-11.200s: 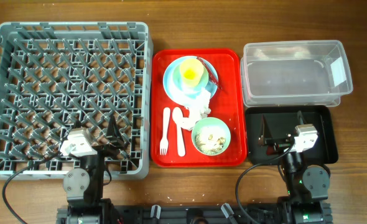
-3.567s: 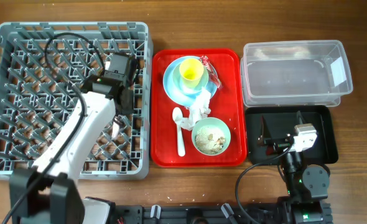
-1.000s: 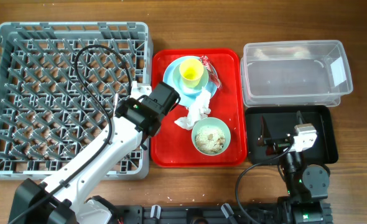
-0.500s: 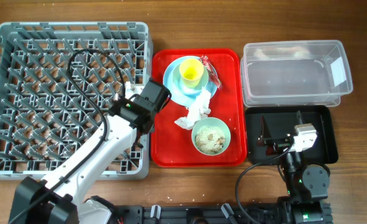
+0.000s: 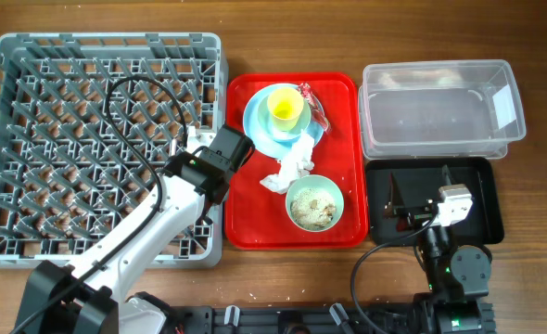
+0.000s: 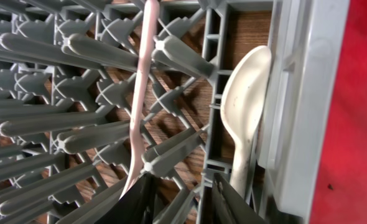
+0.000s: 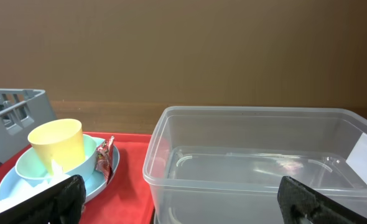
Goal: Sort waste into correct bins and load items into the dishwasher rack
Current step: 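Carry the white spoon into the rack and insert it upright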
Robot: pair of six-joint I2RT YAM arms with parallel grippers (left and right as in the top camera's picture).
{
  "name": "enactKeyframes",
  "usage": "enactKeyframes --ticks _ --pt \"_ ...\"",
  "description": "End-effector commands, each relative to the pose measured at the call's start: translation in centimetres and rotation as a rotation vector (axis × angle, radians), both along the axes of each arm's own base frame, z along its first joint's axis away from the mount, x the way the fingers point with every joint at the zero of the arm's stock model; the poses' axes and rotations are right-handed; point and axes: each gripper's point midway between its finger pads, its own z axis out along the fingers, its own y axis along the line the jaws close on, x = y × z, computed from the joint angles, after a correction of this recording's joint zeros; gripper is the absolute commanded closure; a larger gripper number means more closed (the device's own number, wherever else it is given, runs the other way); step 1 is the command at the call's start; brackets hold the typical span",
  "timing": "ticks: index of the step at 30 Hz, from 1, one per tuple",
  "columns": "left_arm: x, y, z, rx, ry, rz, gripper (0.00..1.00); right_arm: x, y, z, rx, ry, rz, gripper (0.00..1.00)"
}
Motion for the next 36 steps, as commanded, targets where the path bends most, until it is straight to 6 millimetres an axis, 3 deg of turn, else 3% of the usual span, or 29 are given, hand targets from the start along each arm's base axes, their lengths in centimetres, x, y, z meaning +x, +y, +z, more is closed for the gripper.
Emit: enactKeyframes --ticks 1,4,6,7,9,11,16,23,33,36 --pt "0.9 0.2 0.8 0.017 -0.034 0.01 0.7 0.0 0.1 0.1 -0.017 -0.006 0.008 0.0" --pt "2.9 -1.3 4.5 -0.049 -0.106 0.012 0.69 0.0 0.1 0.1 -0.017 -0.006 0.008 0.01" --pt "3.3 -2.4 6.0 -0.13 -0.133 0.041 0.69 0.0 0.1 0.1 -0.017 -0.006 0.008 0.0" --pt "3.5 -3.4 6.5 -0.198 -0.135 0.038 0.68 0.0 0.1 0.1 -0.017 -0.006 0.008 0.0" --pt "3.6 -2.9 6.4 -0.246 -0.133 0.107 0.73 0.0 0.1 0.1 -0.017 -0.006 0.008 0.0" --pt "3.9 -1.5 6.1 -0.245 -0.131 0.167 0.92 0.0 0.1 0.1 -0.017 -0.006 0.008 0.0" --pt "3.6 -1.1 3.7 -0.361 -0.013 0.193 0.91 0.0 0.1 0.1 -0.017 -0.006 0.008 0.0" --pt "3.8 -1.6 -0.2 -0.322 0.094 0.114 0.79 0.0 0.1 0.1 -0.017 -0.006 0.008 0.0" --pt "4.5 -1.8 -3.4 -0.289 0.153 0.107 0.8 0.0 0.1 0.1 -0.017 -0.006 0.008 0.0" --pt "4.5 -1.8 -3.5 -0.289 0.155 0.108 0.85 0.0 0.1 0.1 -0.017 -0.006 0.008 0.0"
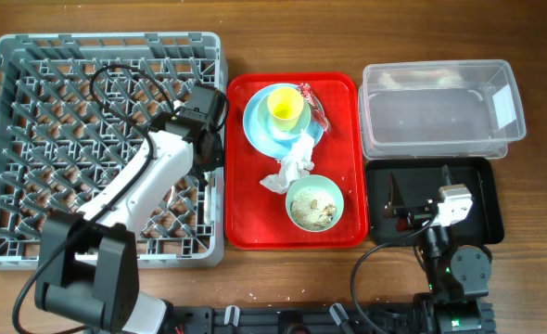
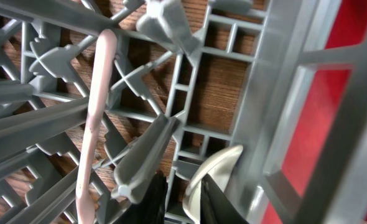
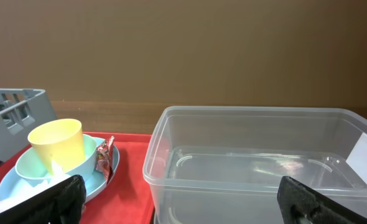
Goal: Sort waste into correct bins and load items into the dishwasher rack
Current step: 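Carry the white spoon into the rack and insert it upright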
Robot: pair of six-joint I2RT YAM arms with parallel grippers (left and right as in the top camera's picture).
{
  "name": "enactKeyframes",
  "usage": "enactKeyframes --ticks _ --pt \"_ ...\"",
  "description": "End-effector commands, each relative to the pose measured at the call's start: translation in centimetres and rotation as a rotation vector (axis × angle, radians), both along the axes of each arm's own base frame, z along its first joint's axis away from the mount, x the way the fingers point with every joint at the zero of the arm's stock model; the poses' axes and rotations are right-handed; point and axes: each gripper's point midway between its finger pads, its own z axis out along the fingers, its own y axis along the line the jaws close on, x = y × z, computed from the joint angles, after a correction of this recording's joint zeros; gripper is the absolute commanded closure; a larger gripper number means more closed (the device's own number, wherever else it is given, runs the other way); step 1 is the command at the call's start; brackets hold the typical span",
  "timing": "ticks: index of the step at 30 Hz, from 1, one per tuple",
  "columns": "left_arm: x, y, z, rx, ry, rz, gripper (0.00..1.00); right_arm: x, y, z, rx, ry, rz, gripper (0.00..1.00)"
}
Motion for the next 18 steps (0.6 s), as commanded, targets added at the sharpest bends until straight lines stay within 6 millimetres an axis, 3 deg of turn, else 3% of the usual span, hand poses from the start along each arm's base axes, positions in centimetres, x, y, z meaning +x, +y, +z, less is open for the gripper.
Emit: enactKeyframes --ticks 1,3,7,11,14,18 --pt "-0.4 -0.9 -1.1 -0.031 0.037 -0.02 0.87 0.0 0.1 0.1 -0.017 -0.006 0.008 0.0" --pt "-0.4 -0.9 -1.1 -0.032 0.036 -0.021 0.96 0.0 0.1 0.1 -0.017 -0.006 0.008 0.0" --pt "-0.3 -0.9 -0.7 -0.035 0.024 -0.024 0.96 0.0 0.1 0.1 -0.017 -0.006 0.008 0.0" --pt "0.7 -1.0 3.3 -0.062 -0.096 -0.045 0.96 0.0 0.1 0.1 -0.017 -0.006 0.008 0.0" --pt "1.3 0.7 6.9 0.006 -0.226 -0.013 0.96 0.0 0.1 0.1 -0.017 -0.006 0.008 0.0" --pt "1.7 1.7 8.4 0.038 -0.278 -0.022 0.96 0.0 0.1 0.1 -0.016 -0.006 0.008 0.0"
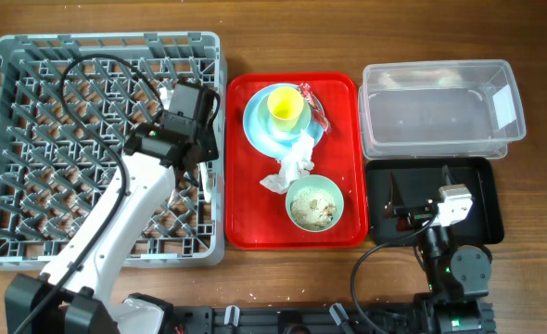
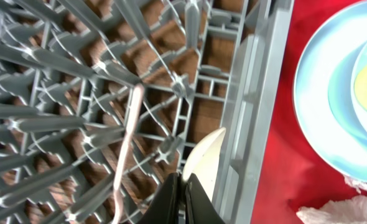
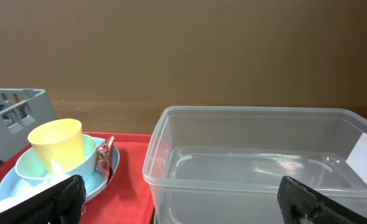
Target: Sort waste into correct bins and load items into the dishwasher rack
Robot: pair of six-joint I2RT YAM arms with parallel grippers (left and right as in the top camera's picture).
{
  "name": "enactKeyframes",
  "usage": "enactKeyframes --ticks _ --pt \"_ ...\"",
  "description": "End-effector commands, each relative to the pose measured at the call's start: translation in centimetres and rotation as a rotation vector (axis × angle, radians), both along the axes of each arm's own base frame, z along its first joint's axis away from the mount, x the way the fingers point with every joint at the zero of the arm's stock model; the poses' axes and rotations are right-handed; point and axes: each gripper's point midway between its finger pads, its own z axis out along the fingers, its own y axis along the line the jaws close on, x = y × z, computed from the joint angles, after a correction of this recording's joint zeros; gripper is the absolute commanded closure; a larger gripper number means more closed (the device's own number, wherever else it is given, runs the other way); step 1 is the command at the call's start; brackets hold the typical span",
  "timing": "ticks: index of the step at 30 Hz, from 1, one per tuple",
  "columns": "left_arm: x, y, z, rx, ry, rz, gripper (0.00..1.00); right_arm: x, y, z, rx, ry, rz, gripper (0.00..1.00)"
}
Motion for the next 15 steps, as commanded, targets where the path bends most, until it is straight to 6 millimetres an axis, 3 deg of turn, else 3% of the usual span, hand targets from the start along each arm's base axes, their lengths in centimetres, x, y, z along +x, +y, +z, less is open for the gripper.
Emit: enactKeyframes --ticks 1,6,8,12,15 --pt "0.8 1.0 1.3 0.058 -0.046 -0.02 0.96 0.0 0.1 0.1 -0.017 -0.006 0.008 0.0" --pt "1.3 0.4 1.0 0.102 -0.034 -0.16 0.96 0.0 0.1 0.1 -0.017 -0.006 0.008 0.0" --pt "0.9 -1.3 0.5 0.031 -0.007 -0.259 0.96 0.0 0.1 0.1 -0.016 -0.006 0.008 0.0" --pt "0.2 -1.3 -0.5 -0.084 0.061 -0.253 0.96 0.0 0.1 0.1 -0.017 -0.006 0.008 0.0" --pt "-0.1 0.2 -1.8 -0.179 0.124 -0.198 0.96 0.0 0.1 0.1 -0.016 -0.005 0.008 0.0"
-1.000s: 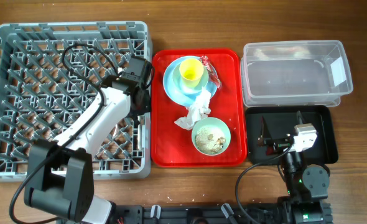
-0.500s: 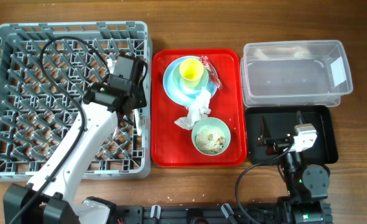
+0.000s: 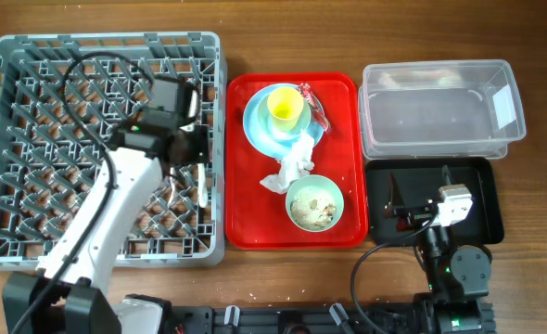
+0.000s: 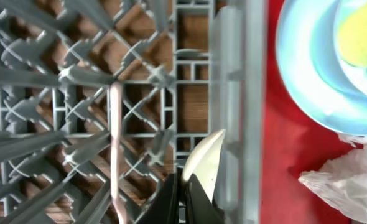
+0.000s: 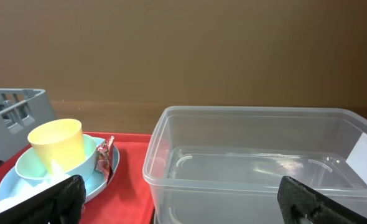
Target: Sort waste into correct bins and load items into the dishwasher rack
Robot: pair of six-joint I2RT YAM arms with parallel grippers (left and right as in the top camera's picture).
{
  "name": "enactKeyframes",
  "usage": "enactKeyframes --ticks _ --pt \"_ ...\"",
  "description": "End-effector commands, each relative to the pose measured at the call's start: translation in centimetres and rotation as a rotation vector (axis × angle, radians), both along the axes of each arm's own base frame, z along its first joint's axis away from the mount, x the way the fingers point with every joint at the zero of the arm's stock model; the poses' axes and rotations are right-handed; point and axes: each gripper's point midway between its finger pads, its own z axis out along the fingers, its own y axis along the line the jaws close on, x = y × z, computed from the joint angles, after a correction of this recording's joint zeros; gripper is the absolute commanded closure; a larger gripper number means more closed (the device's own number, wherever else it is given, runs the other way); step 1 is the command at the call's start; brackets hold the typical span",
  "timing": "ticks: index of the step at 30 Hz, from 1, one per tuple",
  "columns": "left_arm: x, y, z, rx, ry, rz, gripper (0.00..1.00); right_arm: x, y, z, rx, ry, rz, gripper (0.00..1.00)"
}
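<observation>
My left gripper [image 4: 183,202] is shut on the handle end of a white spoon [image 4: 203,160]. It holds the spoon over the right column of the grey dishwasher rack [image 3: 32,56], just inside the rack's wall [image 4: 236,93]. From overhead the spoon [image 3: 200,186] shows below the left gripper [image 3: 196,156]. A pink utensil [image 4: 115,155] lies among the rack's pegs. My right gripper [image 5: 183,208] is open and empty, parked over the black bin [image 3: 482,186].
The red tray [image 3: 246,232] carries a blue plate [image 3: 255,121] with a yellow cup [image 3: 285,107], a red wrapper [image 3: 316,109], a crumpled napkin [image 3: 294,165] and a green bowl [image 3: 314,202] with food scraps. A clear plastic bin [image 3: 440,111] stands at the back right.
The left wrist has turned, so the rack wall now runs straight up its view, and the arm sits slightly further left. The spoon stays pinched in the fingers. The right arm has not moved.
First my left gripper was open, low in the rack, with the spoon lying in the right column ahead of it. Then its fingers were close around the spoon. Then it was shut on the spoon and higher above the rack, where it is now.
</observation>
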Motion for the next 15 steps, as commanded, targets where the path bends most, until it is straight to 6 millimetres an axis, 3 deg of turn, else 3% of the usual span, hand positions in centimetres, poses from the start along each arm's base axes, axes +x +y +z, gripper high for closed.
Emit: enactKeyframes --ticks 1,7,12,14,15 --pt "0.1 0.8 -1.5 -0.103 0.079 0.024 0.96 0.0 0.1 0.1 -0.016 -0.006 0.008 0.01" --pt "0.1 0.2 -3.3 -0.071 0.123 -0.039 0.96 0.0 0.1 0.1 -0.016 -0.006 0.008 0.0" --pt "0.5 0.7 -3.5 -0.044 0.114 -0.03 0.96 0.0 0.1 0.1 -0.017 -0.006 0.008 0.0" --pt "0.5 0.6 -3.5 -0.044 0.114 -0.03 0.94 0.0 0.1 0.1 -0.017 -0.006 0.008 0.0" --pt "0.5 0.6 -3.5 -0.044 0.114 -0.03 0.88 0.0 0.1 0.1 -0.016 -0.006 0.008 0.0"
